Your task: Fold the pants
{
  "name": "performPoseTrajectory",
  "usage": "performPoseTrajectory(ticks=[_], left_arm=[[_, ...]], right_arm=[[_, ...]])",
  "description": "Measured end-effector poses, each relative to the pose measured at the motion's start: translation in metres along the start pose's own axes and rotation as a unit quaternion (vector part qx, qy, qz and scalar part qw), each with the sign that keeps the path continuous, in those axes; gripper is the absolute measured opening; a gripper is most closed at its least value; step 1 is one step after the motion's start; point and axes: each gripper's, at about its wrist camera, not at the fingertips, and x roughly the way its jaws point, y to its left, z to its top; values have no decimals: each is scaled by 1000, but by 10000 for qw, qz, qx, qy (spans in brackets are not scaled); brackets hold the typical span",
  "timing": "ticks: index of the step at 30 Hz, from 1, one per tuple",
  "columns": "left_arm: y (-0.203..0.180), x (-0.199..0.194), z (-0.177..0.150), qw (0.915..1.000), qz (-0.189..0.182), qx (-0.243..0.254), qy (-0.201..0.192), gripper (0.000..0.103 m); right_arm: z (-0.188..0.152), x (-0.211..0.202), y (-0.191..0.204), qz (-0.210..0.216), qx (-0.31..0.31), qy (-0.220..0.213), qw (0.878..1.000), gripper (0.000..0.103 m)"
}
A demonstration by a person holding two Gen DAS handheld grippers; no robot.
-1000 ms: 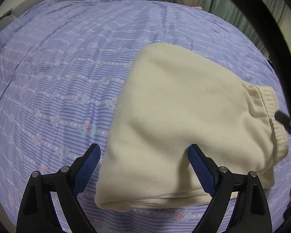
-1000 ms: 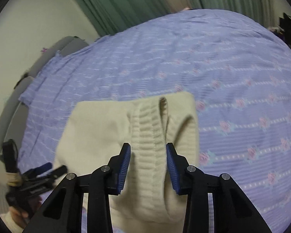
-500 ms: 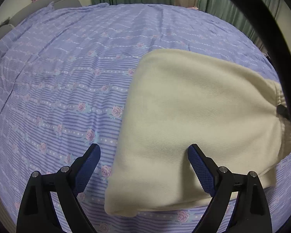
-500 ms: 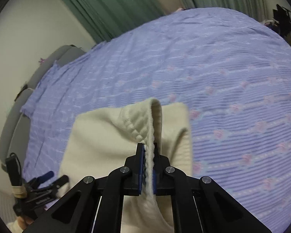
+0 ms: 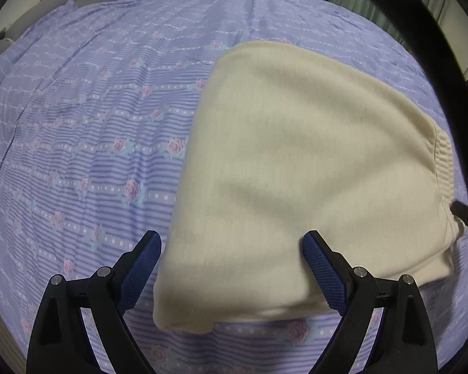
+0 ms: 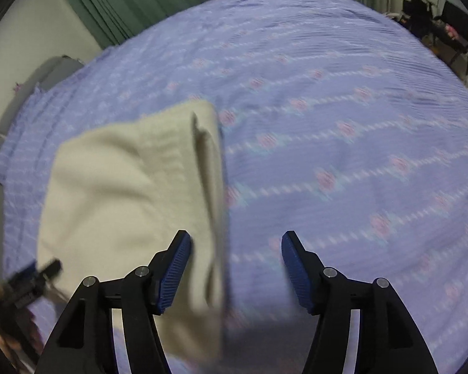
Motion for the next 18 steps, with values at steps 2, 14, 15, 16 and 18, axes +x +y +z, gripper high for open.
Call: performPoseTrajectory(ticks=[2, 14, 15, 16, 18], left_arm=[[-2, -6, -3, 9999, 69, 88, -3, 93], [1, -49, -13, 9965, 431, 299, -657, 93], [1, -47, -10, 9965, 425, 272, -672, 93], [0, -45, -7, 9965, 412, 240, -685, 93], [-4, -42, -4, 9968, 339, 212, -694, 93]], right_arm=[[-13, -16, -3, -81, -19, -48, 10000, 61], [-49, 1, -5, 1383, 1480, -170, 9791, 95], [-48, 8, -10, 1567, 1664, -107, 9735, 95], [-47, 15, -14, 1719, 1785, -42, 9688, 95], [-47, 17, -14, 1933, 1841, 20, 9637, 95]])
